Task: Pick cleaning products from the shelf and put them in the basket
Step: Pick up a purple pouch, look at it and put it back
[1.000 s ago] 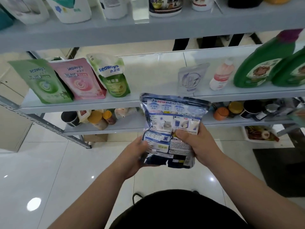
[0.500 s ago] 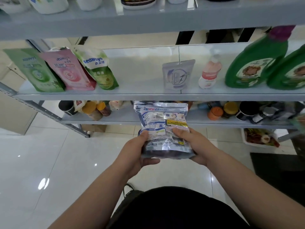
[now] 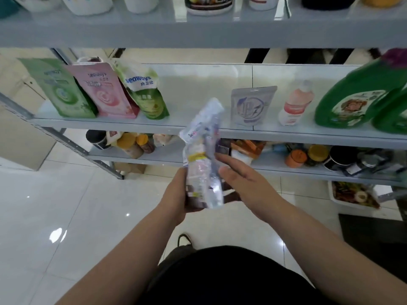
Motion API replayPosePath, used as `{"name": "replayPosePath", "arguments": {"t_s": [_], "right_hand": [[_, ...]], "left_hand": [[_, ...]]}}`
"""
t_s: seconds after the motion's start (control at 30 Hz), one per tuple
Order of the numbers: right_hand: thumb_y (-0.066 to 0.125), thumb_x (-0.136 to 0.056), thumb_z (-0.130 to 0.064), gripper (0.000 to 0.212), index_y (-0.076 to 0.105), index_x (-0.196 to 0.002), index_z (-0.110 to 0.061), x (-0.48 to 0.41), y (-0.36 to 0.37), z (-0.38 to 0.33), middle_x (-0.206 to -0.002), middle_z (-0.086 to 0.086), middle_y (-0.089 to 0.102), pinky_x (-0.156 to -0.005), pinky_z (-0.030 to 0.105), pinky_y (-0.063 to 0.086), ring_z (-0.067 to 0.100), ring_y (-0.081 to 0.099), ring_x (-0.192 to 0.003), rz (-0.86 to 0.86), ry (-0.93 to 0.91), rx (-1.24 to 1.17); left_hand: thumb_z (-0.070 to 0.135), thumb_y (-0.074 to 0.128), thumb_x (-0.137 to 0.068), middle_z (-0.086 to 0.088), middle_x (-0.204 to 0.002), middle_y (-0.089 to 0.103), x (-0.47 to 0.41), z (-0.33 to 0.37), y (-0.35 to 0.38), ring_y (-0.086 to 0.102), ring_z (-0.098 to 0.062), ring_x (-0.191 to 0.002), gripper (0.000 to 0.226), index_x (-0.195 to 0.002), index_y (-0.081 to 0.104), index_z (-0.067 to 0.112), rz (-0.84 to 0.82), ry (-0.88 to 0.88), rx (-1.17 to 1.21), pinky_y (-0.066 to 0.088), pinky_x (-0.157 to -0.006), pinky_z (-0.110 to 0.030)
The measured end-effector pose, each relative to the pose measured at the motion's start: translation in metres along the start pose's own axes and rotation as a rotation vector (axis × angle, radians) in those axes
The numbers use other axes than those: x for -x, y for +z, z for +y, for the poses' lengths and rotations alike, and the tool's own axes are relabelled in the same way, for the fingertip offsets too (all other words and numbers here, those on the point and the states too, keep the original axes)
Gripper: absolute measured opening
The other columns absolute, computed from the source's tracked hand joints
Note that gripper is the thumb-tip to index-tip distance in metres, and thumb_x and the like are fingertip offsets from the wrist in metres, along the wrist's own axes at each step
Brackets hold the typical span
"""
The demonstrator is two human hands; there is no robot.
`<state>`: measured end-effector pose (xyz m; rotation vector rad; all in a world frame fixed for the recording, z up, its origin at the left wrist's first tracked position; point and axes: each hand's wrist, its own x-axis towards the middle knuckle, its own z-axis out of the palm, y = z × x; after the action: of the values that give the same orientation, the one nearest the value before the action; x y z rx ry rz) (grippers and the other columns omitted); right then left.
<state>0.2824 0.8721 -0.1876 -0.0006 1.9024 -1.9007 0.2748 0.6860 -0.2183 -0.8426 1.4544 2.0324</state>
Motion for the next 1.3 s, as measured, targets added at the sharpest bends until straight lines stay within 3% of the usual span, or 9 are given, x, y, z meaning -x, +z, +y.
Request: {"name": "replayPosePath", "arguments": {"t_s": [0.17, 0.3, 0.43, 0.57, 0.67, 0.8, 0.9, 1.1, 1.3], "right_hand": [[0.07, -0.089, -0.057, 0.046, 0.062, -0.129, -0.036, -0.03, 0.02, -0.018, -0.11, -0.01, 0.073, -0.094, 0.037, 0.058, 0.017, 0.067, -0.111, 0.109, 0.039, -0.085], [0.073, -0.081, -0.051, 0.039, 0.074, -0.114, -0.031, -0.049, 0.039, -0.013, -0.12, 0.009, 0.074, -0.082, 0.045, 0.05, 0.029, 0.063, -0.102, 0.041, 0.125, -0.257], [0.078, -0.083, -0.029, 0.048, 0.063, -0.128, -0.023, -0.07, 0.047, -0.01, -0.122, 0.003, 0.075, -0.081, 0.036, 0.061, 0.027, 0.073, -0.109, 0.145, 0.034, -0.357], [0.09, -0.068, -0.035, 0.071, 0.06, -0.131, -0.023, -0.085, 0.051, -0.014, -0.122, -0.001, 0.075, -0.089, 0.041, 0.061, 0.024, 0.073, -0.111, 0.322, -0.055, -0.148], [0.09, -0.066, -0.051, 0.068, 0.062, -0.126, -0.035, -0.094, 0.065, -0.011, -0.12, -0.008, 0.075, -0.092, 0.043, 0.061, 0.016, 0.073, -0.109, 0.36, -0.09, -0.016], [0.09, -0.062, -0.06, 0.052, 0.064, -0.107, -0.056, -0.101, 0.079, -0.006, -0.115, -0.013, 0.076, -0.09, 0.044, 0.062, 0.012, 0.074, -0.104, 0.407, -0.118, 0.048], [0.09, -0.061, -0.063, 0.067, 0.063, -0.12, -0.043, -0.102, 0.083, -0.005, -0.117, -0.009, 0.076, -0.093, 0.047, 0.059, 0.015, 0.073, -0.107, 0.397, -0.088, 0.054], [0.086, -0.081, -0.039, 0.055, 0.059, -0.129, -0.037, -0.117, 0.066, -0.002, -0.119, -0.006, 0.071, -0.088, 0.052, 0.062, 0.018, 0.07, -0.108, 0.392, 0.14, 0.05], [0.07, -0.096, -0.006, 0.036, 0.059, -0.125, -0.023, -0.152, 0.044, -0.001, -0.122, 0.012, 0.069, -0.074, 0.042, 0.064, 0.027, 0.071, -0.101, 0.461, 0.124, -0.123]], "left_hand": [[0.041, 0.076, -0.083, -0.02, -0.1, 0.067, -0.017, 0.013, -0.024, 0.068, -0.036, -0.078, 0.056, -0.124, 0.06, 0.006, -0.407, -0.148, 0.247, 0.057, -0.052, -0.04], [0.061, 0.017, -0.106, -0.027, -0.119, 0.06, -0.038, 0.014, -0.048, 0.064, -0.048, -0.097, 0.074, -0.13, 0.056, 0.003, -0.657, -0.359, 0.37, 0.057, -0.067, -0.053], [0.045, 0.054, -0.104, -0.021, -0.149, 0.051, -0.048, 0.046, -0.076, 0.056, -0.045, -0.129, 0.055, -0.145, 0.054, 0.008, -0.808, -0.217, 0.135, 0.054, -0.091, -0.062], [0.074, 0.057, -0.086, -0.006, -0.139, 0.065, -0.04, 0.097, -0.108, 0.063, -0.032, -0.127, 0.063, -0.133, 0.068, 0.033, -0.672, -0.062, 0.047, 0.056, -0.093, -0.056], [0.044, 0.08, -0.081, -0.004, -0.125, 0.074, -0.046, 0.101, -0.123, 0.073, -0.029, -0.111, 0.054, -0.131, 0.063, 0.032, -0.451, 0.218, -0.225, 0.062, -0.079, -0.043], [0.028, 0.075, -0.084, -0.008, -0.126, 0.073, -0.053, 0.098, -0.136, 0.072, -0.032, -0.112, 0.054, -0.135, 0.058, 0.023, -0.432, 0.244, -0.165, 0.062, -0.08, -0.044], [0.026, 0.075, -0.084, -0.007, -0.124, 0.074, -0.059, 0.096, -0.142, 0.073, -0.031, -0.109, 0.051, -0.133, 0.06, 0.023, -0.445, 0.235, -0.165, 0.062, -0.077, -0.041], [0.042, 0.089, -0.063, -0.005, -0.115, 0.077, -0.079, 0.102, -0.136, 0.076, -0.027, -0.101, 0.065, -0.122, 0.065, 0.028, -0.332, 0.328, -0.285, 0.063, -0.079, -0.041], [0.033, 0.086, -0.08, 0.022, -0.096, 0.076, -0.11, 0.126, -0.106, 0.073, 0.001, -0.086, 0.033, -0.103, 0.066, 0.045, -0.246, 0.469, -0.574, 0.056, -0.068, -0.016]]}}
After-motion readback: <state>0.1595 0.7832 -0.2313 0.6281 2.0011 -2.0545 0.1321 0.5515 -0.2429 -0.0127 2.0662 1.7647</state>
